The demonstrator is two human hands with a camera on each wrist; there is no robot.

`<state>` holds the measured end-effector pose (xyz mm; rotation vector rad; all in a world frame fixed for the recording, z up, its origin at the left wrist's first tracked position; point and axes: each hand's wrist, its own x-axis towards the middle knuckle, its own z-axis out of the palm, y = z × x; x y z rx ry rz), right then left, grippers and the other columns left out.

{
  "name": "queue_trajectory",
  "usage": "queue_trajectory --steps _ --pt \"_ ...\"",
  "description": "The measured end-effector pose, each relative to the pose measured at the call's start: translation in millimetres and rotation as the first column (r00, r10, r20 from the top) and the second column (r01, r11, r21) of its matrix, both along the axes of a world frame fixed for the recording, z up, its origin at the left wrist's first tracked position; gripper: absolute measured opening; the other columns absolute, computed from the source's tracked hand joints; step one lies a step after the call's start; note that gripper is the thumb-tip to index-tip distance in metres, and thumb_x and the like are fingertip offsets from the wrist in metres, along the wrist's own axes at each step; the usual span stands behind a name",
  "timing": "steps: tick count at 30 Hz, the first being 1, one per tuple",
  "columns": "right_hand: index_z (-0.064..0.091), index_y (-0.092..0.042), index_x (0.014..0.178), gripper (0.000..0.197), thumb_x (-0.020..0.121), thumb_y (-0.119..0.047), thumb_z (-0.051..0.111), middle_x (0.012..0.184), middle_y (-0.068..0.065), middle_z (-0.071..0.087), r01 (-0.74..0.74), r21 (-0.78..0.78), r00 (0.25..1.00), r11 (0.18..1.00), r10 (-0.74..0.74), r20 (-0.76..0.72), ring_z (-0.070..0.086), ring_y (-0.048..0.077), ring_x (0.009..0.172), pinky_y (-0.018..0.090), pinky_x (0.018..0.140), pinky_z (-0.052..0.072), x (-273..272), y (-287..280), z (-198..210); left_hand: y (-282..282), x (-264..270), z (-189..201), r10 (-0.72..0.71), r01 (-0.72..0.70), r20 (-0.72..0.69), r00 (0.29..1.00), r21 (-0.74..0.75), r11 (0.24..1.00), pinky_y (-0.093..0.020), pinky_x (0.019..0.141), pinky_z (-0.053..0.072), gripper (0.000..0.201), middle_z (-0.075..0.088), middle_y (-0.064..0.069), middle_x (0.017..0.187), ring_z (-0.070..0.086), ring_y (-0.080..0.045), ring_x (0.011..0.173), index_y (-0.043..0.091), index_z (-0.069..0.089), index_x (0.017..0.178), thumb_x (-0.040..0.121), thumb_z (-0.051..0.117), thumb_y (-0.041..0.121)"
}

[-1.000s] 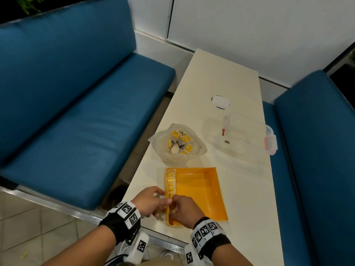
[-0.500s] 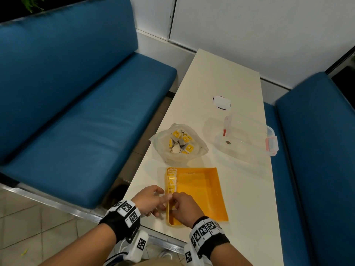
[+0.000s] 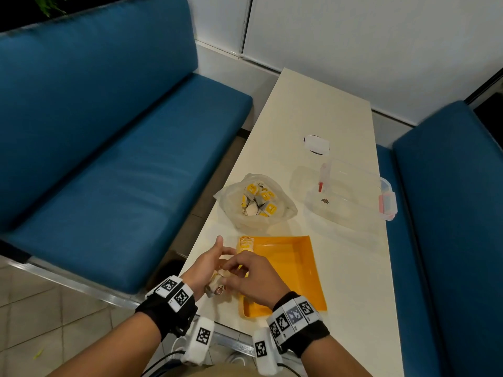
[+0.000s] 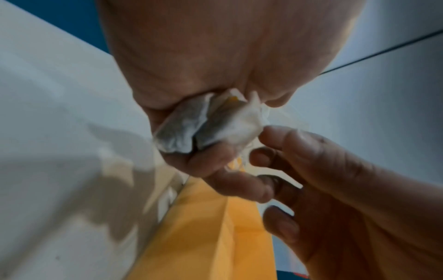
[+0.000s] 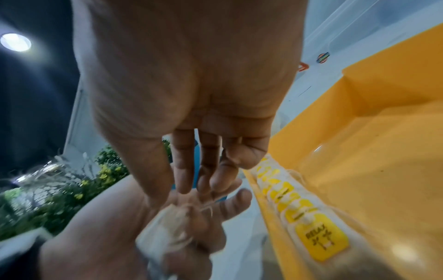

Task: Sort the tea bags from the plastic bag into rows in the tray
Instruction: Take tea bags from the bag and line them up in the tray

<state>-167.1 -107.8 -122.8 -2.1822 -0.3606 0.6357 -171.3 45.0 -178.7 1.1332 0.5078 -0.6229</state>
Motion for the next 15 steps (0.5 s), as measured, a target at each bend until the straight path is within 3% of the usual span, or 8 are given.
queue_trajectory --steps 3,6,12,15 --pt "0.067 -0.025 0.109 0.039 0.073 -0.030 0.084 0.100 -0.014 0.057 -0.041 -0.051 0.999 0.998 0.043 0.033 0.050 -0.005 0.075 0.015 0.072 0.044 -4 7 -2 -3 2 2 0.093 -0.093 -0.019 0.995 0.003 0.996 -0.026 0.052 0.050 0.070 0.064 -0.015 0.080 0.064 -0.025 0.063 0.005 0.063 0.122 0.103 0.028 0.063" --pt "0.060 -0.030 0.118 0.055 0.070 -0.037 0.084 0.105 -0.015 0.056 -0.073 -0.094 0.995 0.993 0.079 0.058 0.051 -0.004 0.080 0.013 0.071 0.042 -5 10 -8 -6 5 0 0.188 -0.192 -0.078 0.979 -0.045 0.980 -0.029 0.051 0.048 0.070 0.060 -0.016 0.073 0.057 -0.026 0.050 0.000 0.061 0.119 0.104 0.030 0.061" --pt "0.064 -0.027 0.118 0.042 0.079 -0.032 0.077 0.100 -0.030 0.049 -0.051 -0.132 0.986 0.990 0.071 0.149 0.049 -0.006 0.080 0.006 0.069 0.038 -8 13 -9 -7 10 1 0.205 -0.207 -0.130 0.970 0.005 0.978 -0.039 0.072 0.051 0.069 0.066 -0.019 0.090 0.066 -0.031 0.069 0.005 0.070 0.100 0.103 0.032 0.063" --pt "0.066 -0.026 0.112 0.036 0.077 -0.027 0.073 0.121 -0.018 0.061 0.002 -0.116 0.990 0.993 0.015 0.142 0.058 0.003 0.096 0.026 0.084 0.053 -5 12 -13 -7 11 5 0.175 -0.194 -0.167 0.970 -0.102 0.976 -0.036 0.068 0.053 0.062 0.068 -0.019 0.084 0.067 -0.031 0.071 0.004 0.066 0.102 0.103 0.038 0.059"
